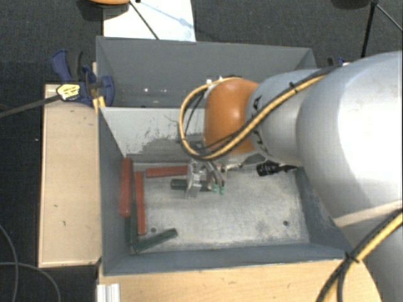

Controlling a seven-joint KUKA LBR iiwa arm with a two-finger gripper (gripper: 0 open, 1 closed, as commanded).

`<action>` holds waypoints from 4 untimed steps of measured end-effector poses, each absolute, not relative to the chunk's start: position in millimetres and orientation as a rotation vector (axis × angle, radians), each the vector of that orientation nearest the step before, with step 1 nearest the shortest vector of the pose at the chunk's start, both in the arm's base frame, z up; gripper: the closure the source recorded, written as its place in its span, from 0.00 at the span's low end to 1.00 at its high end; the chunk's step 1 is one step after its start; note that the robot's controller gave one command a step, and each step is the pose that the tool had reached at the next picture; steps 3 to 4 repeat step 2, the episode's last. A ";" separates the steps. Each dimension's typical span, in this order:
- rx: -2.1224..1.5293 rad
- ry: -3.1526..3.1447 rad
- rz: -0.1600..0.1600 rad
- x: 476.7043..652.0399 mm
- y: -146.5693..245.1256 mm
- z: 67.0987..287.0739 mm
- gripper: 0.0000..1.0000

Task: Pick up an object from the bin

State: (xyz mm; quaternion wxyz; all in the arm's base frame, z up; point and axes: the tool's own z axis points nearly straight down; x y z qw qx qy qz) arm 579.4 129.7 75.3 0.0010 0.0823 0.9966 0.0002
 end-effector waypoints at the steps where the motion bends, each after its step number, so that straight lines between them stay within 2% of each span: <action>1: 0.257 3.129 0.001 579.4 129.7 75.3 1.00; 2: 0.242 3.129 0.001 577.3 114.4 212.4 1.00; 4: 0.242 3.129 0.001 577.3 114.4 212.4 1.00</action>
Offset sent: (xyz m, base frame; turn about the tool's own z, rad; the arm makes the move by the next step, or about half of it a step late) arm -0.0030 -0.0154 0.1361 -0.0121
